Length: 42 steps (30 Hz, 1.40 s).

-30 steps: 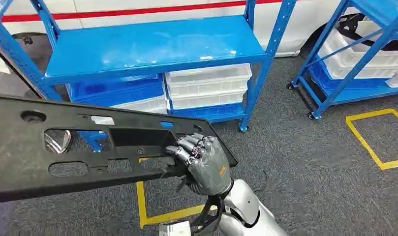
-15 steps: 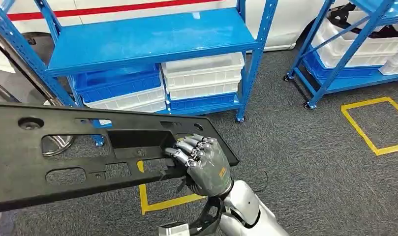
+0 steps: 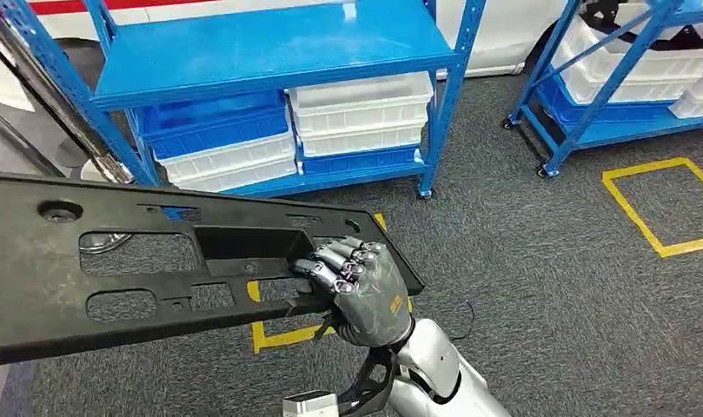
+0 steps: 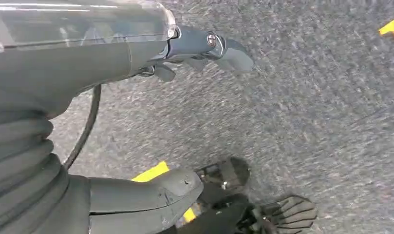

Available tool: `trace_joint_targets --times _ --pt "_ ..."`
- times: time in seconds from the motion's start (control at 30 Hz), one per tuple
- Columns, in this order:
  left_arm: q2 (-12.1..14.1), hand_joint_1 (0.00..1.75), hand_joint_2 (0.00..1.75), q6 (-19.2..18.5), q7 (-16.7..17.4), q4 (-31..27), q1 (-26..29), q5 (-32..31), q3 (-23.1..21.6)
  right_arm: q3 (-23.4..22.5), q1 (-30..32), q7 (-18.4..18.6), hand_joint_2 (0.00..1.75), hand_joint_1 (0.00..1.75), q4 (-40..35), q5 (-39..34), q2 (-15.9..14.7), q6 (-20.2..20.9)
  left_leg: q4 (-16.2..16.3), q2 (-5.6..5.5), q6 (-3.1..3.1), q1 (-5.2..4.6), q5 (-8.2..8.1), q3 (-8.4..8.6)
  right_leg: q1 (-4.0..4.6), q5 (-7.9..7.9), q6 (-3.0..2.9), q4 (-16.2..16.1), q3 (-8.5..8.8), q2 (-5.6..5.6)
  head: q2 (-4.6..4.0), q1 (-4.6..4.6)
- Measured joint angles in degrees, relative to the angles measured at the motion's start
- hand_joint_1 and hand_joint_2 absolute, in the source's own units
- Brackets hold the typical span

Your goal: Take the parts from the cabinet and place them on the table.

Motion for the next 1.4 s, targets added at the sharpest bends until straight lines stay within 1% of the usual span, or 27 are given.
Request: trace_joint_targets --times 0.17,0.2,0.23,0.27,0.3,0.33,0.37,0.4,0.5,0.53,0.57,0.67,0.7,0.73,0.8,0.83,0.87,0.9,1.0,1.03,1.07,1.13,1.17,1.2,1.27,1.33,1.4 --pt "0.0 0.0 1.75 0.04 -0.11 -0.02 0.14 0.15 -0.02 0.04 0.09 -0.11 1.75 1.75 -0.13 -0.24 0.0 -0.13 0.9 -0.1 0.9 -0.34 1.17 -1.15 -0.19 1.92 0.92 -0.85 0.19 -0.1 0.0 -0.02" --pt "0.02 0.0 1.75 0.04 -0.31 -0.02 0.19 0.26 -0.02 0.13 0.41 -0.37 1.75 1.75 -0.13 -0.53 -0.15 -0.15 0.44 0.56 2.29 0.19 3.24 -2.82 -0.27 -2.7 1.53 1.38 -1.07 0.37 0.0 0.0" --pt "0.33 0.0 1.75 0.07 -0.31 -0.13 0.33 0.44 -0.02 0.17 0.88 -0.59 1.75 1.75 -0.13 -0.55 -0.26 -0.26 0.84 0.82 2.78 -0.08 5.9 -6.12 -0.58 -12.69 1.94 14.24 -3.16 0.37 0.0 0.0" --pt "0.57 0.0 1.75 -0.08 -0.26 -0.13 0.4 0.46 -0.02 0.2 1.17 -0.99 1.75 1.75 -0.15 -0.22 -0.5 -0.39 2.12 0.95 2.35 -0.13 7.75 -9.97 -0.66 -6.81 1.86 15.36 0.38 0.36 0.0 0.0" --pt "0.57 0.0 1.75 -0.11 -0.28 -0.13 0.33 0.46 -0.04 0.2 1.14 -1.07 1.75 1.75 -0.26 -0.13 -0.5 -0.44 2.63 0.93 2.18 -0.13 8.28 -11.1 -0.65 -5.58 1.6 11.16 3.98 0.37 0.0 -0.02" --pt "0.57 0.0 1.75 -0.17 -0.28 -0.15 0.19 0.46 -0.04 0.2 1.02 -1.07 1.75 1.75 -0.41 -0.13 -0.5 -0.53 3.09 0.87 1.96 -0.12 8.72 -11.76 -0.6 -6.85 1.18 5.9 8.03 0.41 0.0 -0.02" --pt "0.57 0.0 1.75 -0.22 -0.3 -0.15 0.17 0.46 -0.07 0.22 0.84 -1.07 1.75 1.75 -0.63 -0.13 -0.5 -0.59 3.22 0.78 1.62 -0.3 9.1 -12.3 -0.35 -9.85 0.81 1.15 10.99 0.45 0.02 -0.02" --pt "0.57 0.0 1.75 -0.22 -0.31 -0.15 0.11 0.46 -0.11 0.22 0.73 -1.09 1.75 1.75 -0.92 -0.13 -0.5 -0.66 3.2 0.74 1.3 -0.23 9.61 -12.34 -0.1 -10.6 0.6 -1.17 12.03 0.47 0.0 -0.07" --pt "0.61 0.0 1.75 -0.02 -0.31 -0.28 -0.17 0.46 -0.11 0.26 0.5 -1.12 1.75 1.75 -1.29 -0.11 -0.48 -1.03 2.2 0.66 0.02 -0.2 11.86 -12.85 0.06 -8.59 -0.55 -1.59 10.5 0.38 0.0 -0.02" --pt "0.9 0.0 1.75 0.13 -0.31 -0.33 -0.13 0.48 -0.11 0.28 0.4 -1.23 1.75 1.75 -1.29 -0.02 -0.48 -0.98 2.87 0.43 -0.13 0.25 10.45 -13.32 -0.21 -7.67 -1.08 -1.83 9.93 -0.02 0.0 -0.02" --pt "0.9 0.0 1.75 0.13 -0.28 -0.33 -0.11 0.57 -0.11 0.28 0.35 -1.29 1.75 1.75 -1.29 0.09 -0.46 -0.96 4.59 0.41 -0.47 0.21 7.04 -14.14 -0.23 -6.87 -1.75 -1.85 8.97 0.04 0.0 -0.04" --pt "1.09 0.0 1.75 0.13 -0.26 -0.39 -0.34 0.63 -0.11 0.33 0.3 -1.27 1.75 1.75 -1.33 0.48 -0.35 -0.92 16.85 0.41 -1.27 0.3 -2.66 -16.75 -0.04 -4.42 -2.03 -1.75 5.83 -0.03 0.0 -0.04" --pt "1.27 0.0 1.75 0.15 -0.13 -0.39 -0.4 0.61 -0.13 0.33 0.33 -1.25 1.75 1.75 -1.33 0.65 -0.35 -0.83 20.16 0.41 -1.34 0.29 -2.56 -16.82 0.04 -3.57 -1.97 -1.66 4.64 -0.04 0.02 -0.02" --pt "1.42 0.0 1.75 0.15 -0.06 -0.39 -0.4 0.61 -0.15 0.33 0.34 -1.16 1.75 1.75 -1.33 0.7 -0.35 -0.79 21.29 0.41 -1.3 0.29 -0.41 -15.96 0.08 -2.75 -1.91 -1.5 3.45 -0.05 0.02 -0.04" --pt "1.68 0.0 1.75 0.18 0.02 -0.41 -0.45 0.59 -0.22 0.35 0.33 -1.09 1.75 1.75 -1.33 0.7 -0.35 -0.79 17.3 0.41 -1.12 0.27 4.43 -11.25 0.06 -1.35 -1.69 -0.97 1.19 -0.05 0.0 -0.04" --pt "1.79 0.0 1.75 0.18 0.04 -0.44 -0.56 0.57 -0.33 0.33 0.33 -1.09 1.75 1.75 -1.33 0.7 -0.35 -0.79 12.38 0.4 -0.87 0.27 4.48 -7.13 0.07 -0.67 -1.5 -0.7 0.32 -0.01 0.0 -0.04" --pt "1.95 0.0 1.75 0.18 0.04 -0.5 -0.71 0.57 -0.55 0.35 0.33 -1.09 1.75 1.75 -1.38 0.72 -0.33 -0.79 6.06 0.29 -0.42 0.16 1.75 -1.87 0.15 -0.15 -1.24 -0.41 -0.02 0.01 0.0 -0.04" --pt "1.99 0.0 1.75 0.18 0.0 -0.7 -0.84 0.57 -0.68 0.35 0.3 -1.09 1.75 1.75 -1.51 0.74 -0.35 -0.7 -0.15 0.31 -0.1 -0.09 -0.1 1.47 0.36 0.21 -0.94 -0.16 -0.23 -0.02 0.0 -0.02" --pt "1.97 0.0 1.75 -0.04 0.02 -0.74 -0.91 0.48 -0.94 0.5 0.18 -0.9 1.75 1.75 -1.68 0.94 -0.39 0.33 -0.14 0.24 1.19 -0.53 0.44 0.73 0.02 2.6 0.11 -1.06 -0.39 -0.26 0.0 -0.02" --pt "1.81 0.0 1.75 -0.15 0.02 -0.72 -0.78 0.35 -1.03 0.55 0.24 -0.81 1.75 1.75 -1.66 1.05 -0.55 0.37 -0.72 0.58 1.81 0.22 1.65 0.15 0.1 2.45 0.51 -0.93 -0.89 -0.04 0.0 -0.02" --pt "1.79 0.0 1.75 -0.24 0.09 -0.72 -0.79 0.28 -1.07 0.61 0.24 -0.74 1.75 1.75 -1.68 1.09 -0.61 0.5 -0.63 0.83 2.23 0.03 2.5 -0.77 -0.06 -0.67 0.81 0.36 -1.36 0.32 0.02 0.02" --pt "1.79 0.0 1.75 -0.24 0.15 -0.72 -0.77 0.15 -1.33 0.68 0.22 -0.77 1.75 1.75 -1.68 1.57 -0.81 0.72 -0.28 0.95 2.83 -0.01 4.0 -2.89 -0.23 -8.77 1.15 7.73 -2.99 0.36 0.0 0.02" --pt "1.79 0.0 1.75 -0.24 0.24 -0.72 -0.75 0.13 -1.53 0.72 0.22 -0.74 1.75 1.75 -1.68 1.84 -0.92 0.81 -0.03 0.98 2.85 -0.04 4.74 -3.85 -0.29 -11.15 1.37 12.0 -3.74 0.35 0.02 0.04" --pt "1.77 0.0 1.75 -0.24 0.33 -0.72 -0.69 0.09 -1.62 0.79 0.23 -0.66 1.75 1.75 -1.68 2.07 -1.07 1.09 0.36 1.0 2.78 -0.05 5.53 -5.22 -0.34 -11.53 1.52 15.97 -4.1 0.36 0.0 0.02" --pt "1.75 0.0 1.75 -0.24 0.5 -0.72 -0.54 -0.02 -1.9 0.83 0.22 -0.59 1.75 1.75 -1.68 2.14 -1.35 1.25 1.39 1.07 2.49 -0.03 6.67 -7.88 -0.54 -7.42 1.63 16.93 -2.03 0.35 0.02 0.02" --pt "1.75 0.0 1.75 -0.22 0.55 -0.72 -0.48 -0.02 -2.16 0.85 0.14 -0.42 1.75 1.75 -1.71 2.16 -1.51 1.38 2.54 1.04 2.12 -0.02 7.48 -10.05 -0.68 -5.14 1.36 9.73 4.3 0.35 0.0 0.04" --pt "1.75 0.0 1.75 -0.22 0.59 -0.72 -0.44 -0.02 -2.34 0.94 -0.1 -0.31 1.75 1.75 -2.03 2.27 -1.53 1.51 3.63 0.85 1.48 -0.23 8.04 -11.11 -0.24 -9.73 0.78 -0.08 10.83 0.46 0.0 0.0"
